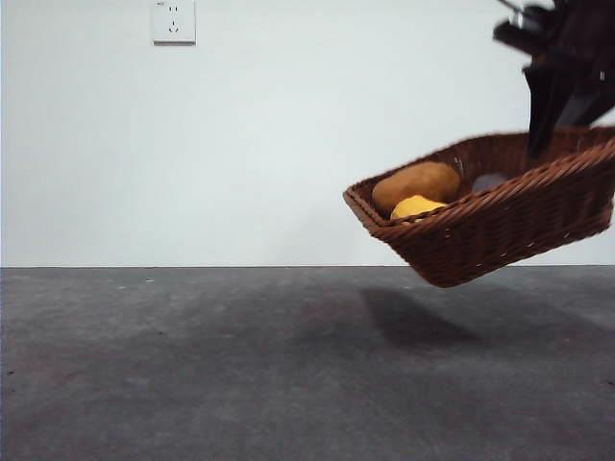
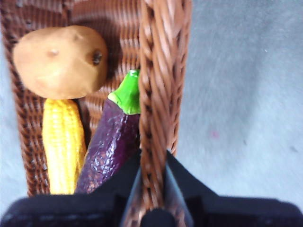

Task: Help me put the vegetables on the table into the basket

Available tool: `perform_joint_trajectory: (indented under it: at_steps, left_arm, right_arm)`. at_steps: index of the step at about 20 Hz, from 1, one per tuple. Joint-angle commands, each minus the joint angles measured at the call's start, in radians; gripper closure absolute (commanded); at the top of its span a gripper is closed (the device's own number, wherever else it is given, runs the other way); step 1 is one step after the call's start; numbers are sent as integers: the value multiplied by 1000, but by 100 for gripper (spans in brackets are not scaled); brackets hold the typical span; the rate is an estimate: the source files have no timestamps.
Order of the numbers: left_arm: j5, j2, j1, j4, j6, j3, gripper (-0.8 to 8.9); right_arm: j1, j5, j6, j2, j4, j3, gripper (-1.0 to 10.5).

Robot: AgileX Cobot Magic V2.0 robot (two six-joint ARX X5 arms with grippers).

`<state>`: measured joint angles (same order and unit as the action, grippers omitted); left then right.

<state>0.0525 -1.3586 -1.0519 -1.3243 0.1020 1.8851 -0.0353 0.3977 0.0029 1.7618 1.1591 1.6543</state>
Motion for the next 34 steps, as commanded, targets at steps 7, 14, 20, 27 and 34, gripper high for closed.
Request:
perform_joint_trajectory:
  at_steps: [7,14,20,27,34]
  left_arm:
    - [-6,136,-187,3,73,-8,818]
    - [-208,321,-227,3,133,-237,818]
    - [-263,504,-227,3,284,-540,818]
    - [-327,618,-227,3,298,-635,818]
    - [-375,657,-227,3,250,-635,817]
  right_arm:
    - [71,134,-91,229,-63,-6,958]
    - [83,138,-119,350,-123,-2,958]
    - [89,137,-106,376,-170,-2,958]
    - [88,150,-57,368,-91,-2,560]
    - [88,145,-60,183,-26,-2,564]
